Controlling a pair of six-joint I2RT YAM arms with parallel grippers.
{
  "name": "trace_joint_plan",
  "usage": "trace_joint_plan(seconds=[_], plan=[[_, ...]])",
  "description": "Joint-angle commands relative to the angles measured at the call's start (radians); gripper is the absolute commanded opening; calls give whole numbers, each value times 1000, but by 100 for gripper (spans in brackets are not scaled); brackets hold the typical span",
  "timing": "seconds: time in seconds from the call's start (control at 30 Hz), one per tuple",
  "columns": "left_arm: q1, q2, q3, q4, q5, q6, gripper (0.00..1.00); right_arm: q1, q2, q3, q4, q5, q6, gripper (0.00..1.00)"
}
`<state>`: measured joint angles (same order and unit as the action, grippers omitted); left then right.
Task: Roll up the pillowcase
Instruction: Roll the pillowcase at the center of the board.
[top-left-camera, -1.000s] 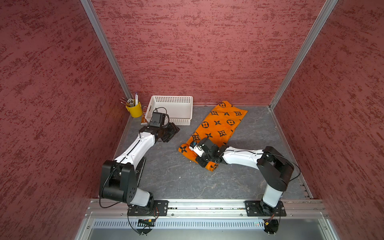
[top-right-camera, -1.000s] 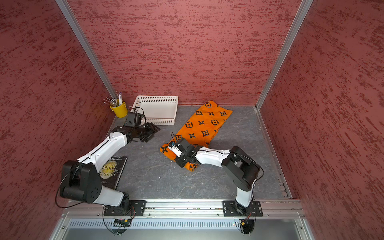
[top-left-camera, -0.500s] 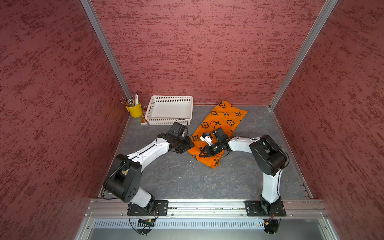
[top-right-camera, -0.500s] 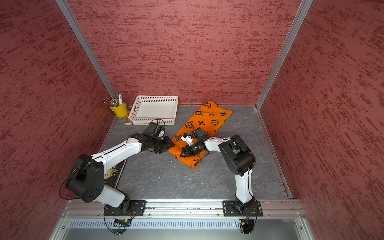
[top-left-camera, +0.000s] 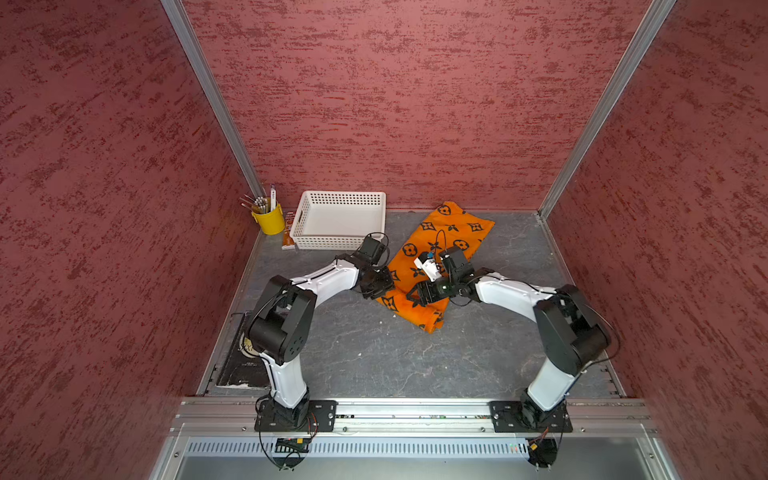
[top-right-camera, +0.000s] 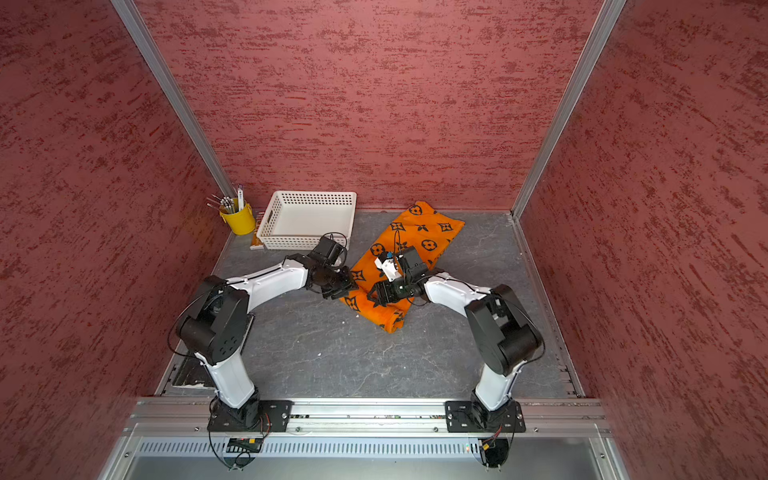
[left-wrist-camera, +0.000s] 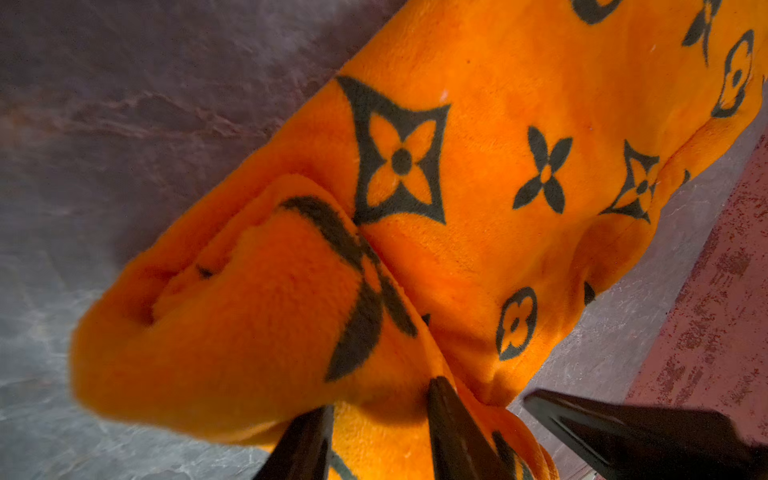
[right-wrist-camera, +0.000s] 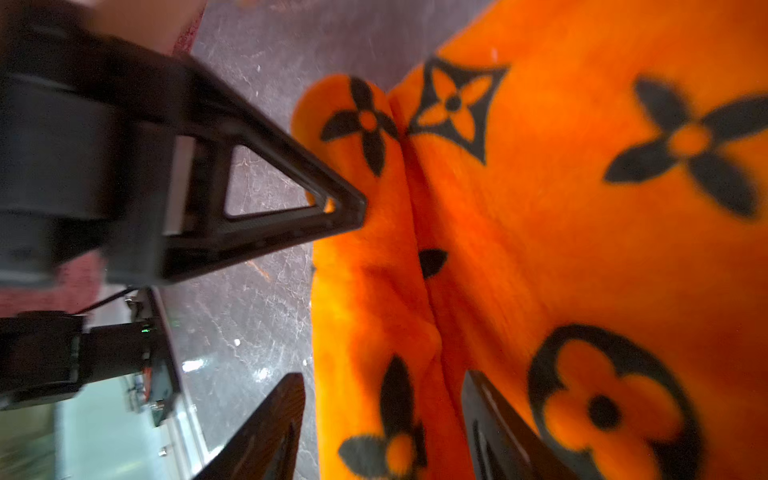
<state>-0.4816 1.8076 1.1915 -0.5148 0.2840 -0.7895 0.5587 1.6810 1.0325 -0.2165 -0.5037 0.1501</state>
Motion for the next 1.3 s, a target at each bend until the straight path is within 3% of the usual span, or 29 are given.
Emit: trace_joint_plan(seconds=[0.0, 0.2, 0.37, 0.5, 0.57, 0.7, 0.77, 0.9, 1.07, 1.27], plan=[[6, 25, 20, -10, -4, -13, 41, 115, -62, -26, -50, 281, -180, 72], [13, 24, 17, -8, 6, -16, 42, 304, -35, -44, -7, 621, -337, 79], [24, 15, 5, -1, 15, -18, 42, 359, 49, -20, 38, 765, -417, 80], [31, 12, 2, 5, 21, -20, 43, 375, 101, -25, 66, 795, -452, 79], [37, 13, -2, 10, 25, -23, 43, 379, 114, -41, 86, 796, -452, 72], [50, 11, -1, 14, 36, -25, 43, 379, 149, -47, 78, 811, -439, 30], [59, 3, 0, 15, 41, -25, 44, 380, 143, -52, 72, 791, -421, 18], [108, -51, 0, 15, 67, -23, 50, 377, 127, -51, 36, 712, -359, 6], [205, -176, -7, -21, 79, -9, 68, 355, 98, -34, -21, 520, -248, 3], [262, -273, -33, -70, 45, 58, 68, 251, 51, -7, -40, 168, -111, 5]])
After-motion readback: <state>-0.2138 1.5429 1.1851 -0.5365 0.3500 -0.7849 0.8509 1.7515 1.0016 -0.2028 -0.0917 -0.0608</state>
